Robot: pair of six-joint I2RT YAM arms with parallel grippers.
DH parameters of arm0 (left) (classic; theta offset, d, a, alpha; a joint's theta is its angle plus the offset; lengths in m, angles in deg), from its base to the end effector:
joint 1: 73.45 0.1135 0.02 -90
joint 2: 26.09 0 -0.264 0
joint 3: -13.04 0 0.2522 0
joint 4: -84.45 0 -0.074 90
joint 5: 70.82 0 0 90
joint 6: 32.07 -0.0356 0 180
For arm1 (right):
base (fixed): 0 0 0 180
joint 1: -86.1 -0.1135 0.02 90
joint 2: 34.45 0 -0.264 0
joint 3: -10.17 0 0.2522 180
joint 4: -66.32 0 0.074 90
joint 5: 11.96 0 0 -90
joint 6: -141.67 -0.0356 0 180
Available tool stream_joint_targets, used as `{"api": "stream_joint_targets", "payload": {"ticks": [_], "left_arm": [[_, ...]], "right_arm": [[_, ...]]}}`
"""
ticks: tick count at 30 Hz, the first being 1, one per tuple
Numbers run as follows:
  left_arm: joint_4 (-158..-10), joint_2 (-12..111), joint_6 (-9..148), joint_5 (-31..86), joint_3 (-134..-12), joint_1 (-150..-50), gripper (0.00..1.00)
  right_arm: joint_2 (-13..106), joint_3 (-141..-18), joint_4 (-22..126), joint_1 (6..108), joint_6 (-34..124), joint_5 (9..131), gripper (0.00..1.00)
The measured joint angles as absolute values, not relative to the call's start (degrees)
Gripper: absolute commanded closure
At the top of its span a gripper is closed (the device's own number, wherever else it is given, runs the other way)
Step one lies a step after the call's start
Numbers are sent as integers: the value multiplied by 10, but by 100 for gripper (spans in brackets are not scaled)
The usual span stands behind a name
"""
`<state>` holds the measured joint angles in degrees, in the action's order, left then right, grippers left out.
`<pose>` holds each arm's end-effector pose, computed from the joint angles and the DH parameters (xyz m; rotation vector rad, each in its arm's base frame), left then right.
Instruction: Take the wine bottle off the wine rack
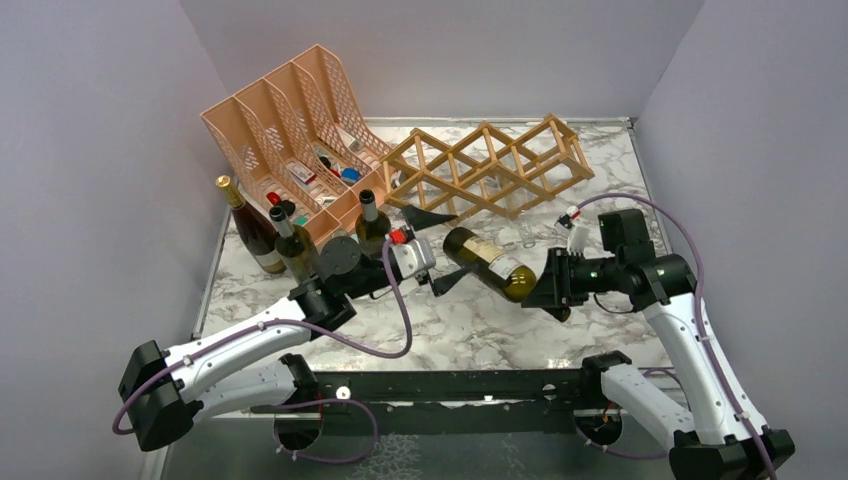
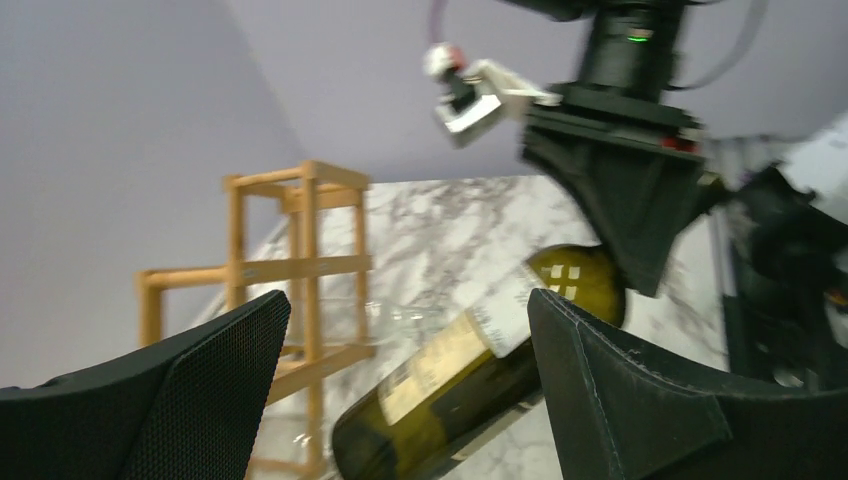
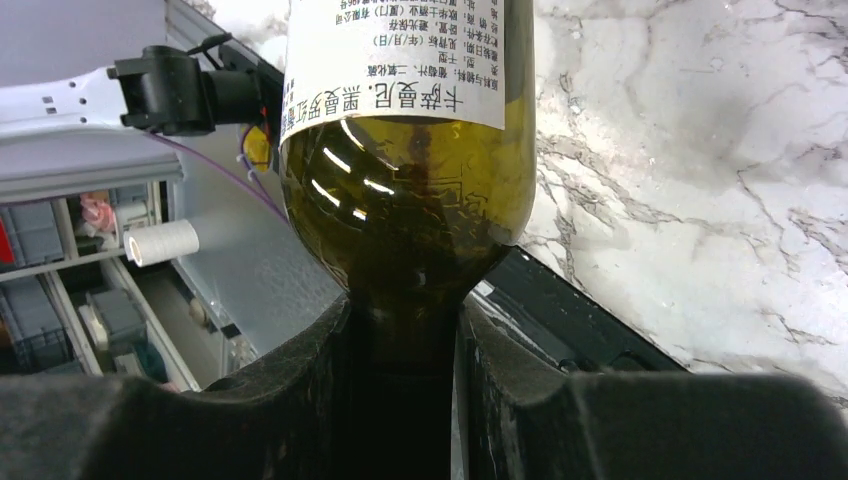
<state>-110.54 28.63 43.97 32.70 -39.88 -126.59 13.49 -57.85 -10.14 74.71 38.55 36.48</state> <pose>0.1285 -0.1853 0.3459 0.9276 1.0282 -0.7322 0.1284 0.0500 0.3123 -0.2501 2.5165 1.0928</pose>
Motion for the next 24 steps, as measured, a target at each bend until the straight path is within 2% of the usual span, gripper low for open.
{"api": "stream_joint_targets", "payload": {"ticks": [4,7,15,24], "left_arm": [[-1056,309,400,414,-417,-1300,4],[-991,331,354,425,-450,-1337,4],[-869,409,245,371,-489,-1408,1],[-783,520,187,316,-568,-1435,2]], "right_arm": [[151,-579,-102,733,387,365,99],[169,-578,-101,718,386,367,99],[206,-575,-100,658,382,386,99],[213,-574,-99,617,381,396,99]]}}
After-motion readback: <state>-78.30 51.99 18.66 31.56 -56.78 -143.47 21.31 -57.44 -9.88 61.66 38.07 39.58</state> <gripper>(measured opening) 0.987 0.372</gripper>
